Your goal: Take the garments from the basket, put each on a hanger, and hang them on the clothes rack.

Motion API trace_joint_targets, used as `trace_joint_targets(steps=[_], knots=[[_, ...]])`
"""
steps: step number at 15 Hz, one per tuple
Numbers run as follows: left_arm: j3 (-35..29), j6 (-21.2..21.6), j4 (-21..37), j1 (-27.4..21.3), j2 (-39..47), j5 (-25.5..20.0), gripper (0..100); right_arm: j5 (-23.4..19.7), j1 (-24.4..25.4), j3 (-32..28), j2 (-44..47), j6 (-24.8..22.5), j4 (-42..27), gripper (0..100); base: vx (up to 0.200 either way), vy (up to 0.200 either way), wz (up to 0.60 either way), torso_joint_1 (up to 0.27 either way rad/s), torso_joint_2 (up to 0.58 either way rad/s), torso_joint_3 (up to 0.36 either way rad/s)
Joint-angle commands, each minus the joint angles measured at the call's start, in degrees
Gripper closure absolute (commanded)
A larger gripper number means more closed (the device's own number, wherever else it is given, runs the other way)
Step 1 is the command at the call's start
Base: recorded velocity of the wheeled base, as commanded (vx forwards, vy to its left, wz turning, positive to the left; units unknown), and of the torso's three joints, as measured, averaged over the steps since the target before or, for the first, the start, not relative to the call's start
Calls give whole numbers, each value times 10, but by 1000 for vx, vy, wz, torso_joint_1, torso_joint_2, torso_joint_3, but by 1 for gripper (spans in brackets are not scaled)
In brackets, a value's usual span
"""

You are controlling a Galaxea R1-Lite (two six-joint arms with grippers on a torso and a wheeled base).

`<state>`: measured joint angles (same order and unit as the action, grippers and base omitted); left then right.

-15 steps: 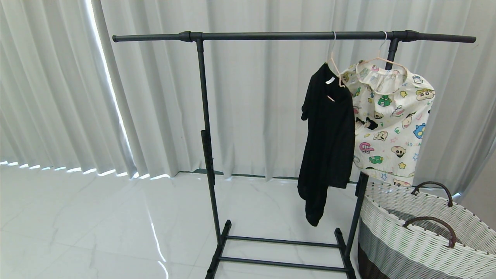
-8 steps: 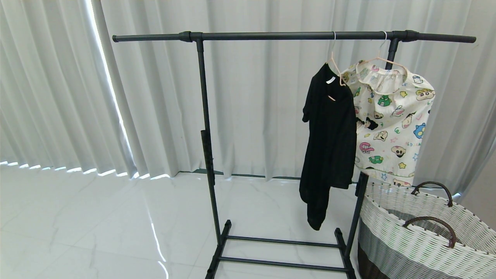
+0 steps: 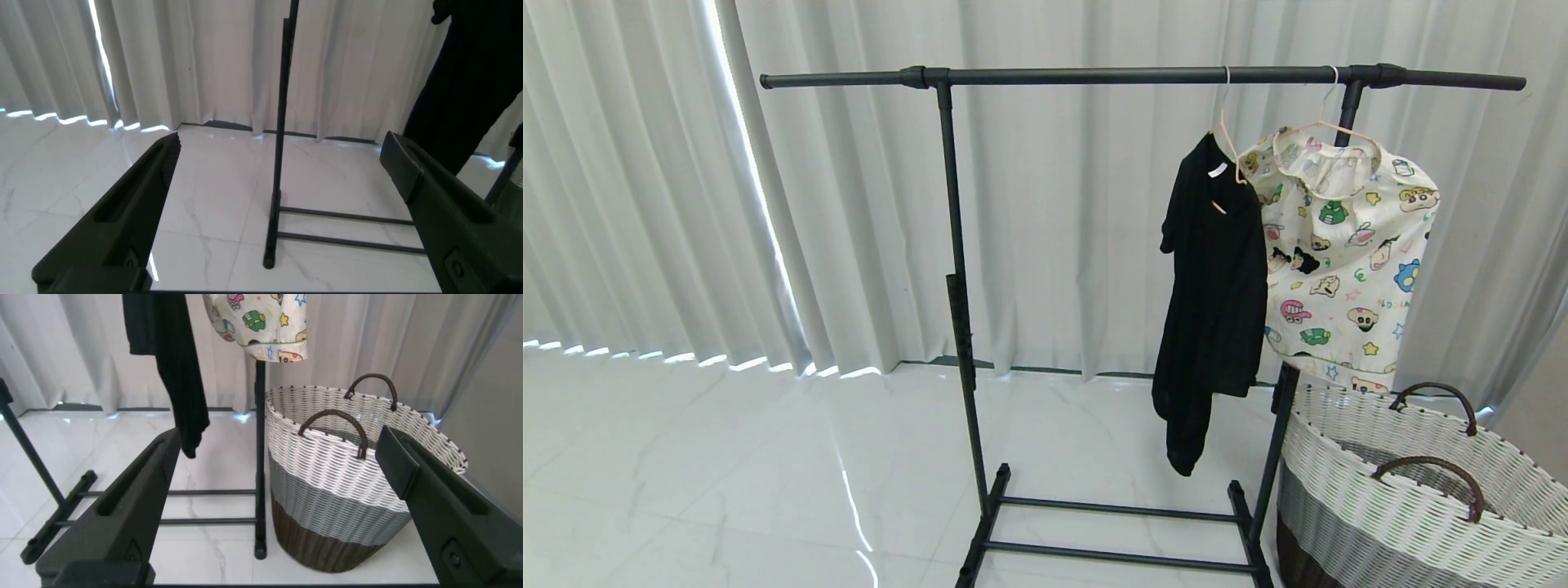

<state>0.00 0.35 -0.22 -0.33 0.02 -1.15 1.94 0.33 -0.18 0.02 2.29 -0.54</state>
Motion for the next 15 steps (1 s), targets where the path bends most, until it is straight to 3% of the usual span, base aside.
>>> trace_joint_targets(steps=[1, 15], knots=[[0, 0, 0, 0, 0, 0, 0, 0, 0, 0, 0, 0, 0, 0, 0, 0, 0, 0, 0, 0], [0, 0, 0, 0, 0, 0, 0, 0, 0, 0, 0, 0, 0, 0, 0, 0, 0, 0, 0, 0]])
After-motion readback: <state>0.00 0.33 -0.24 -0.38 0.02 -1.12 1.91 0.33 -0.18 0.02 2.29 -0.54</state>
